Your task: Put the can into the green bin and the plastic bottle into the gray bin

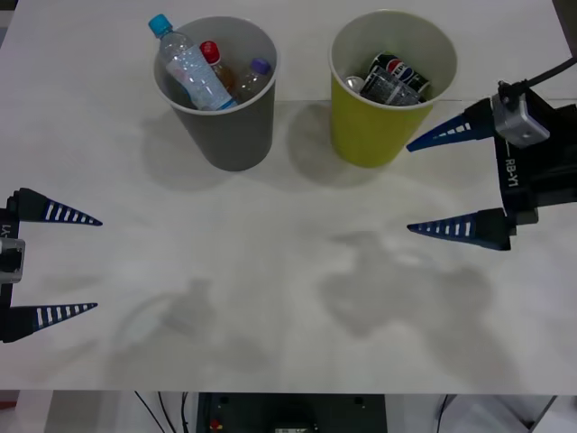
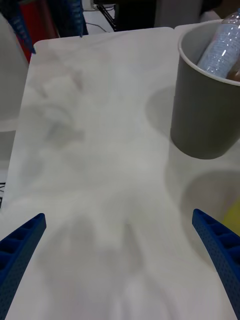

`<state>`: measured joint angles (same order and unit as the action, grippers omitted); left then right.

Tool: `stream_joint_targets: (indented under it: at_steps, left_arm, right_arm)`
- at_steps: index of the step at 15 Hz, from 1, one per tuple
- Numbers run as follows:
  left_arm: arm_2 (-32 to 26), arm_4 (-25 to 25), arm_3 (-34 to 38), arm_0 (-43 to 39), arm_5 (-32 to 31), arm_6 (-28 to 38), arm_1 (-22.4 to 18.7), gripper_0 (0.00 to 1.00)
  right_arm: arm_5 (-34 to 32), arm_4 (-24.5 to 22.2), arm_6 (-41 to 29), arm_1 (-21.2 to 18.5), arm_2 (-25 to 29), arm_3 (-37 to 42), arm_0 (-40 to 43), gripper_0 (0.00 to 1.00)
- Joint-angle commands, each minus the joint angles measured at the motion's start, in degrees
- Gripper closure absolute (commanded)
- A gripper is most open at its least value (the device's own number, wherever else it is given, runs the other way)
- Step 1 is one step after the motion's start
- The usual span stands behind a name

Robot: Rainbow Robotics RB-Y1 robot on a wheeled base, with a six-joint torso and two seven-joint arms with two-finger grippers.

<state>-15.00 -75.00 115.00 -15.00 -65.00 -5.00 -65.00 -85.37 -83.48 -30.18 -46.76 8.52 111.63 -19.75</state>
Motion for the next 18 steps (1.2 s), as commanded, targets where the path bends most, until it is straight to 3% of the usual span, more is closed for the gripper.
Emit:
stream_joint_targets:
  at_steps: [1, 9, 18]
  left_arm:
    - [0.00, 0.00, 0.00, 0.00, 0.00, 0.00, 0.00, 0.00]
    - [0.00, 0.00, 0.00, 0.00, 0.00, 0.00, 0.00, 0.00]
    - [0.00, 0.00, 0.00, 0.00, 0.00, 0.00, 0.00, 0.00]
  right_arm:
    - [-2.96, 1.13, 6.10, 0.00, 4.40, 0.08, 5.51, 0.00]
    - [-4.63, 1.83, 19.90, 0.00, 12.05, -0.01, 18.08, 0.00]
    - [-4.63, 2.27, 21.21, 0.00, 12.75, -0.01, 20.63, 0.00]
